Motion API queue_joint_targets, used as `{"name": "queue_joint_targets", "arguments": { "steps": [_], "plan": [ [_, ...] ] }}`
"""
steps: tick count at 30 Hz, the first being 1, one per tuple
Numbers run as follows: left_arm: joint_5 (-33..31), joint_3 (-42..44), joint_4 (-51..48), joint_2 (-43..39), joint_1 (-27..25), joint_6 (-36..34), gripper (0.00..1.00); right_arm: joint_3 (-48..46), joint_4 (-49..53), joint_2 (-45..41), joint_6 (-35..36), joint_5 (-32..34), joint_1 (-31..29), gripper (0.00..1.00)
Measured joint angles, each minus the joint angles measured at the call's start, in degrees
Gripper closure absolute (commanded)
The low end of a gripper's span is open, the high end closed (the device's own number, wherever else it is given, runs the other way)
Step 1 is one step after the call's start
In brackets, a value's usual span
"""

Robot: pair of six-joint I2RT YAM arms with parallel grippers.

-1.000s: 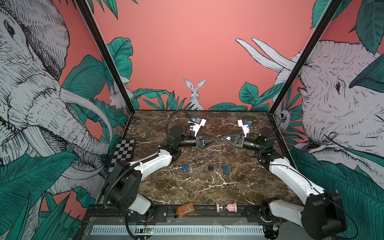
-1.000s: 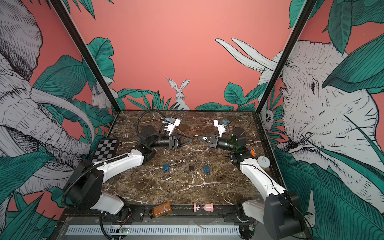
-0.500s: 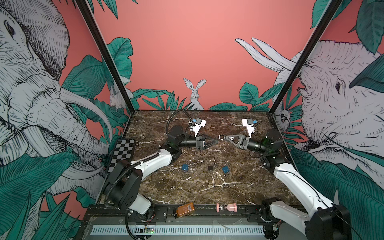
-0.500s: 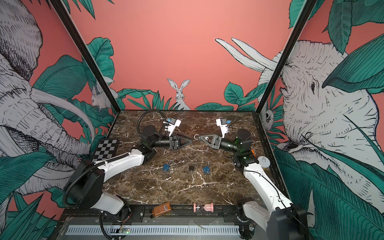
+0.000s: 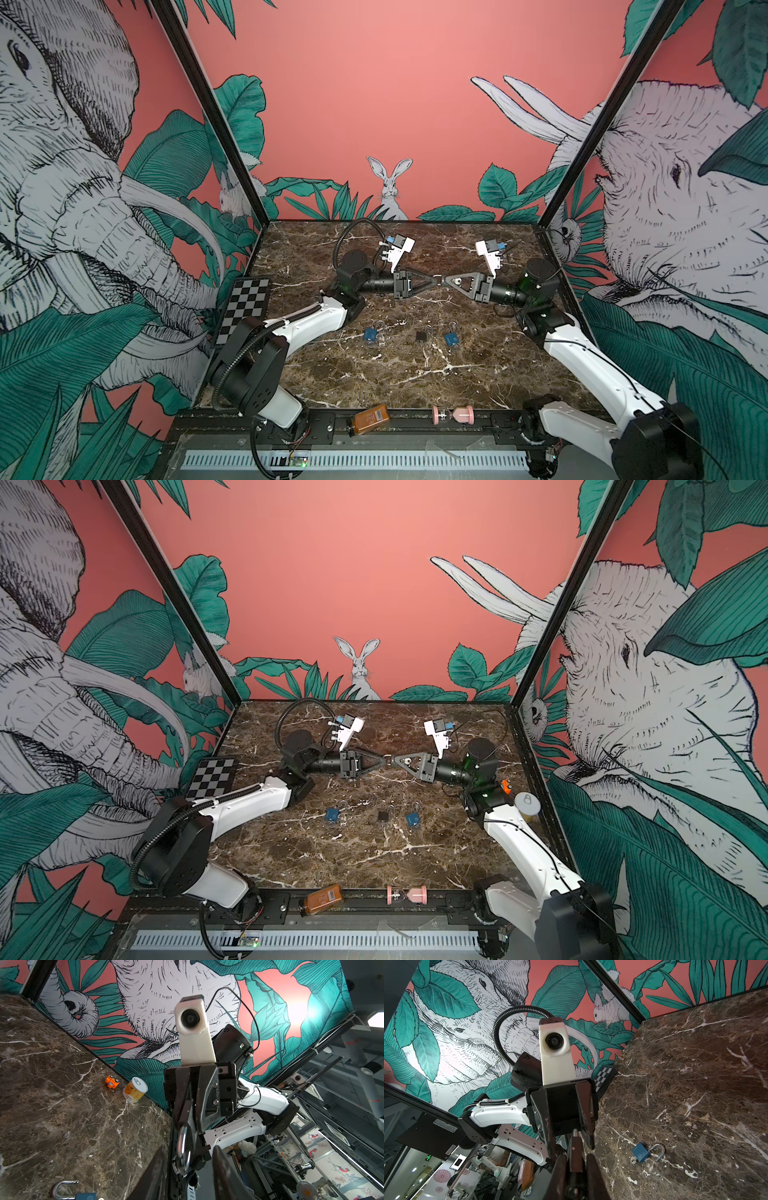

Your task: Lock with the key

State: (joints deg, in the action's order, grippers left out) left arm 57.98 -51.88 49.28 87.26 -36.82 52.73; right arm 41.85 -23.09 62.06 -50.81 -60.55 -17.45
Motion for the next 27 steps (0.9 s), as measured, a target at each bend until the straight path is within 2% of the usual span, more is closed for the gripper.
{"name": "queue_joint_targets", "arguments": {
  "steps": [4,11,17,21,24,27],
  "plan": [
    [0.09,-0.70,0.02,0.28,-0.33,0.24,0.84,0.02,0.20,0.22,0.24,0.04,-0.42,1.00],
    [0.13,-0.83,-0.07,0.92,-0.39,0.68,0.99,0.04,0.55,0.24,1.36,-0.07,-0.55,1.00],
    [0.11,-0.83,-0.09,0.92,-0.39,0.76,1.00,0.04,0.70,0.24,2.03,0.11,-0.55,1.00],
    [-0.55,-0.81,-0.13,0.90,-0.35,0.68,1.00,0.04,0.90,0.22,2.34,0.15,-0.55,0.84],
    [-0.92,-0.81,-0.13,0.85,-0.11,0.63,1.00,0.04,1.36,0.13,2.58,0.74,-0.55,0.77],
    [-1.68,-0.81,-0.11,0.79,0.22,0.61,1.00,0.04,1.68,0.02,2.69,1.55,-0.55,0.75]
  ]
}}
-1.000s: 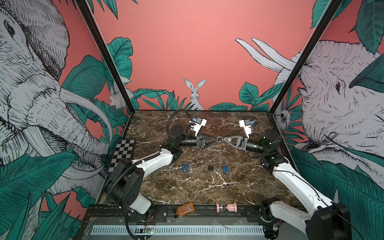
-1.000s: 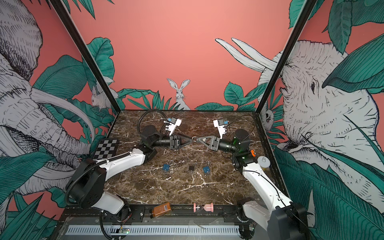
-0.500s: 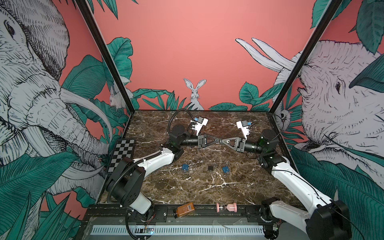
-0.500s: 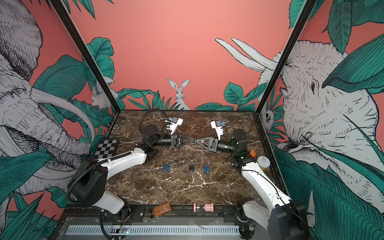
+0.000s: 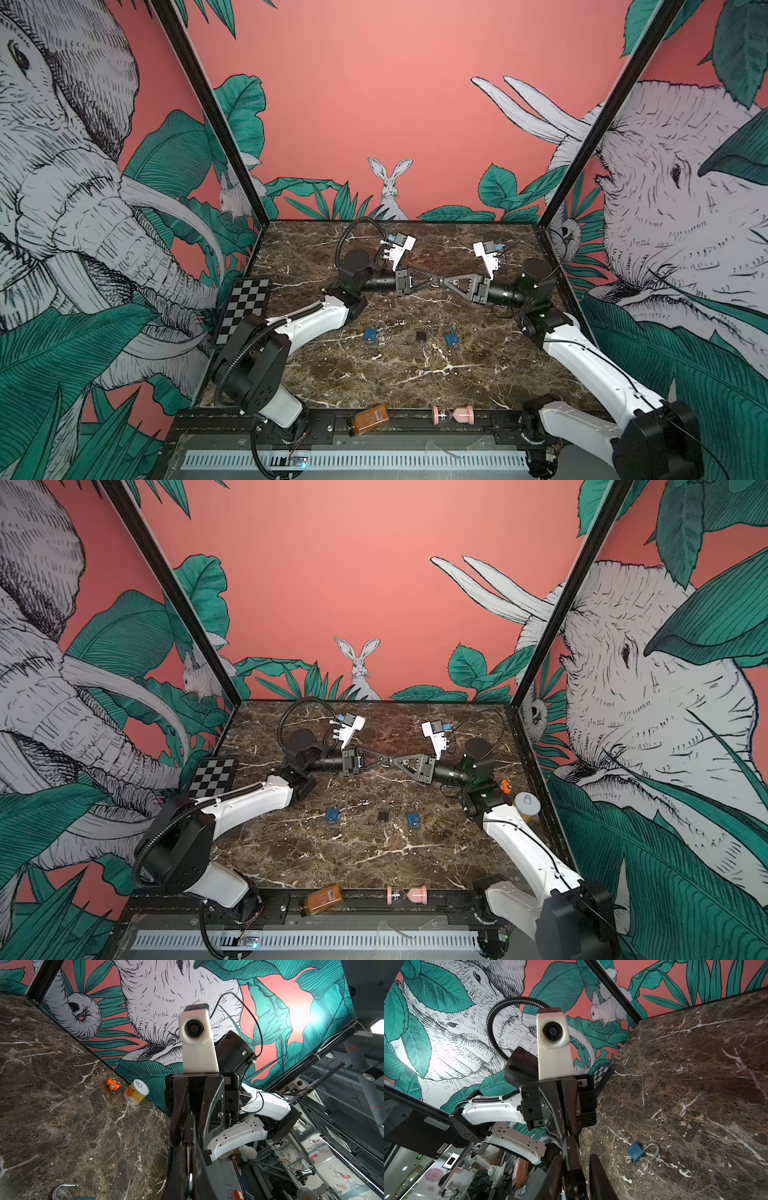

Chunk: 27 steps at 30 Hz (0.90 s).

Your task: Lock with the key

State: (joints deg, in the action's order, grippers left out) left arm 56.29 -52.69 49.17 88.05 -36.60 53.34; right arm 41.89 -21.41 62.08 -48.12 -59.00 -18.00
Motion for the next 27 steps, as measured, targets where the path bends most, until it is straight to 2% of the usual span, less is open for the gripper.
{"name": "queue_joint_targets", "arguments": {
  "steps": [5,7,11,17,20,21,27],
  "plan": [
    [-0.68,0.00,0.02,0.00,0.33,0.07,1.00,-0.07,0.04,-0.50,0.15,0.50,0.00,0.78],
    [-0.68,0.00,0.09,0.00,0.37,0.07,1.00,-0.28,-0.02,-0.55,0.15,0.63,0.00,0.88],
    [-0.59,0.02,-0.09,0.00,0.44,0.24,1.00,-0.70,-1.33,-0.52,-0.39,0.44,0.02,1.00],
    [-0.15,-0.02,-0.04,0.02,0.44,0.72,1.00,-1.49,-4.57,0.33,-2.10,0.07,0.00,1.00],
    [0.04,-0.13,0.09,0.15,0.55,1.09,0.82,-1.73,-5.68,0.55,-2.75,0.20,0.02,1.00],
    [0.11,-0.15,0.24,0.26,0.55,1.27,0.79,-1.92,-6.08,0.55,-2.91,0.31,0.02,1.00],
    [0.52,-0.22,2.05,1.31,0.55,2.95,0.74,-2.43,-6.64,1.05,-3.78,0.74,0.04,1.00]
  ]
}}
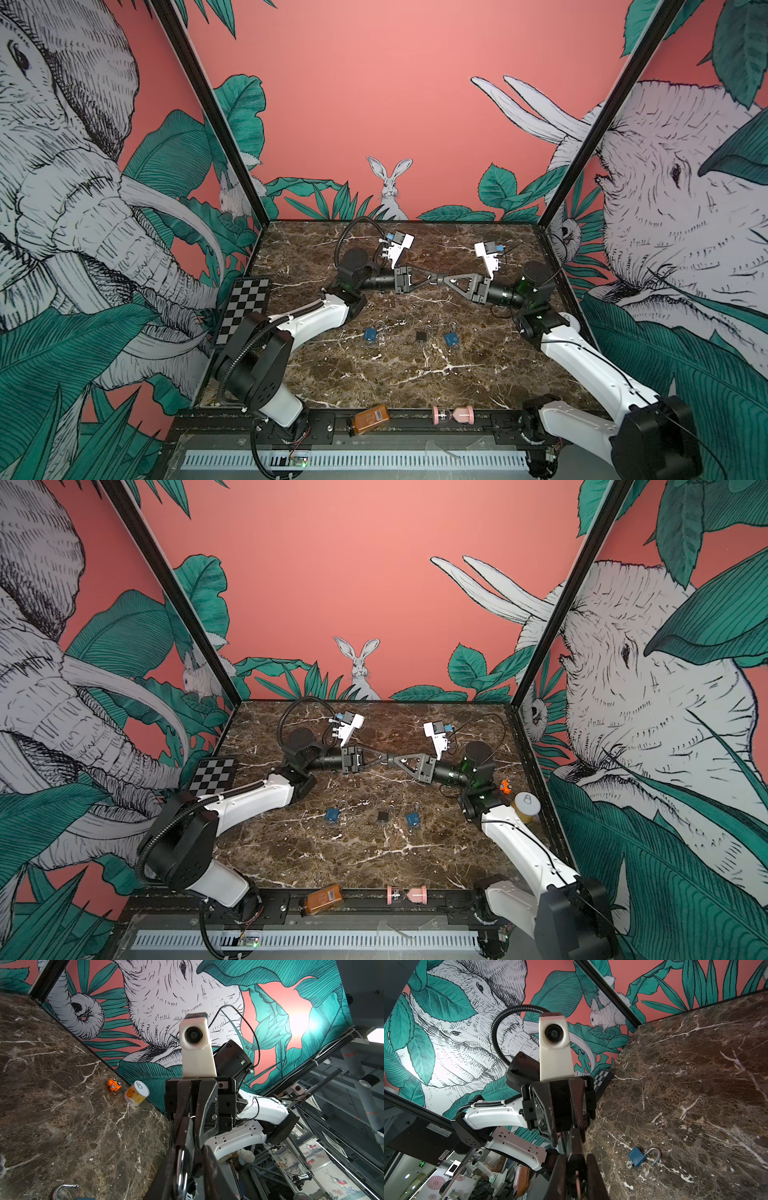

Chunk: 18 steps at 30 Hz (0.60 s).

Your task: Lock with the key

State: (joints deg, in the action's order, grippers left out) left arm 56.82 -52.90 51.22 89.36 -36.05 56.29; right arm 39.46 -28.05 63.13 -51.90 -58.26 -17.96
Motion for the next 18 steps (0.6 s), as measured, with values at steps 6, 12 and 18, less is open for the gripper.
{"name": "queue_joint_targets", "arguments": {
  "steps": [6,12,18],
  "plan": [
    [0.17,-0.42,0.81,0.52,-0.02,0.70,0.71,0.00,-0.76,0.24,-0.44,0.37,0.00,1.00],
    [0.20,-0.68,0.85,1.09,-0.57,0.63,0.69,0.00,-1.29,0.24,-0.66,0.61,0.00,1.00],
    [0.15,-1.14,-0.48,1.09,-0.94,-0.15,0.72,0.00,-0.37,0.04,-0.17,0.68,0.00,1.00]
  ]
}}
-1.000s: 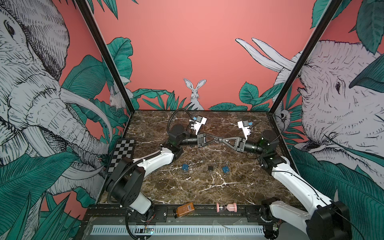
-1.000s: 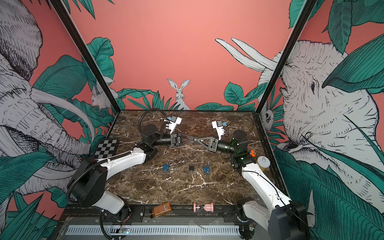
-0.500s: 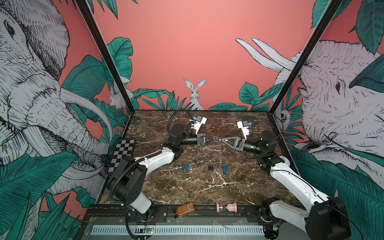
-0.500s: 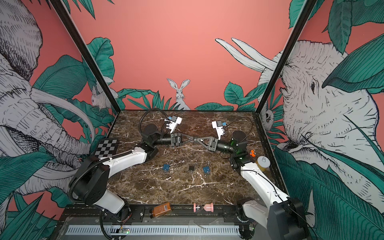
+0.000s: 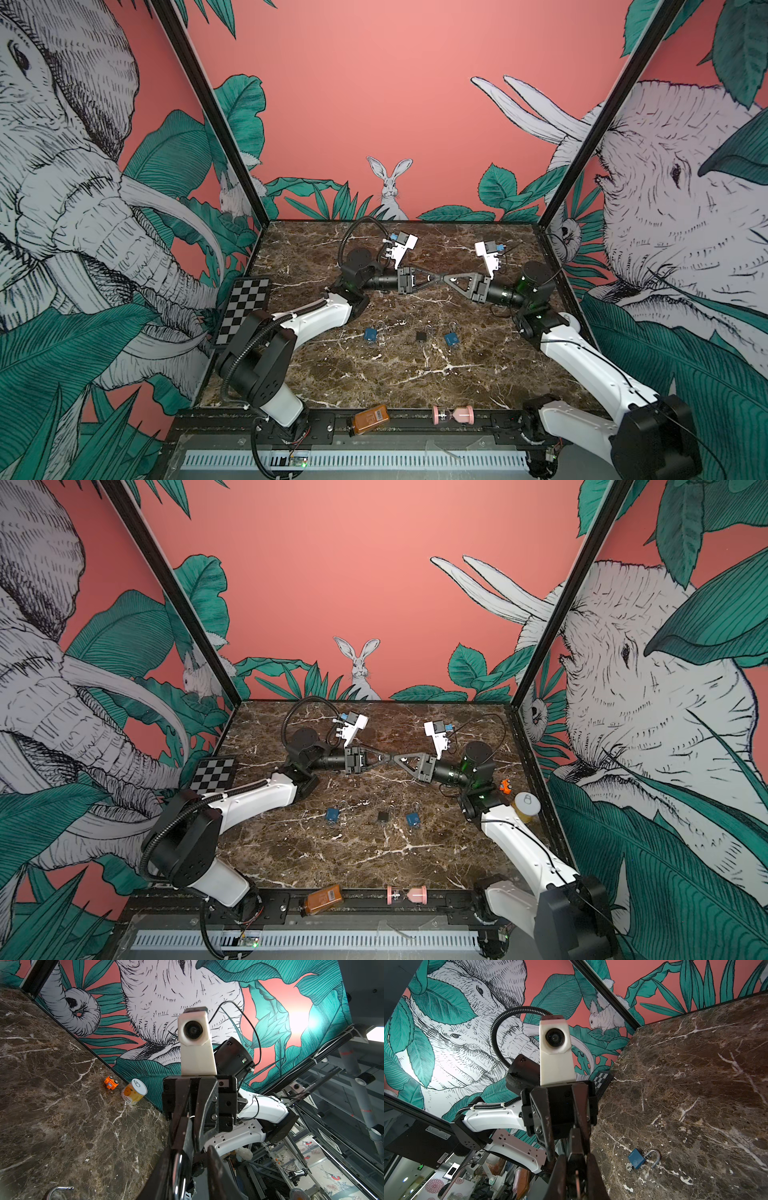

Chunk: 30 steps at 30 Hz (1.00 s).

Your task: Lock with the key

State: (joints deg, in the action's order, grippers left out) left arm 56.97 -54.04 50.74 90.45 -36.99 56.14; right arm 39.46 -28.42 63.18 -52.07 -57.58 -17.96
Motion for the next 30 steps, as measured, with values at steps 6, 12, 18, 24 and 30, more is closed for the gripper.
{"name": "queue_joint_targets", "arguments": {
  "steps": [6,12,18,24,30],
  "plan": [
    [0.00,-0.31,-0.70,0.02,-0.09,-0.24,0.76,0.00,0.00,-0.02,0.02,0.20,0.00,1.00],
    [0.02,-0.48,-0.72,0.31,-0.44,-0.20,0.76,0.00,0.20,-0.09,0.46,0.59,0.00,1.00],
    [0.04,-1.03,-0.70,0.83,-0.70,-0.02,0.76,0.00,0.57,-0.48,1.60,1.55,0.00,1.00],
    [0.09,-1.11,-0.17,1.42,-0.87,1.01,0.80,0.00,1.38,-0.76,2.60,2.12,0.00,1.00],
    [0.61,-1.42,0.83,2.45,-0.87,2.01,0.92,0.00,3.19,-1.38,4.13,3.17,0.00,1.00]
  ]
}}
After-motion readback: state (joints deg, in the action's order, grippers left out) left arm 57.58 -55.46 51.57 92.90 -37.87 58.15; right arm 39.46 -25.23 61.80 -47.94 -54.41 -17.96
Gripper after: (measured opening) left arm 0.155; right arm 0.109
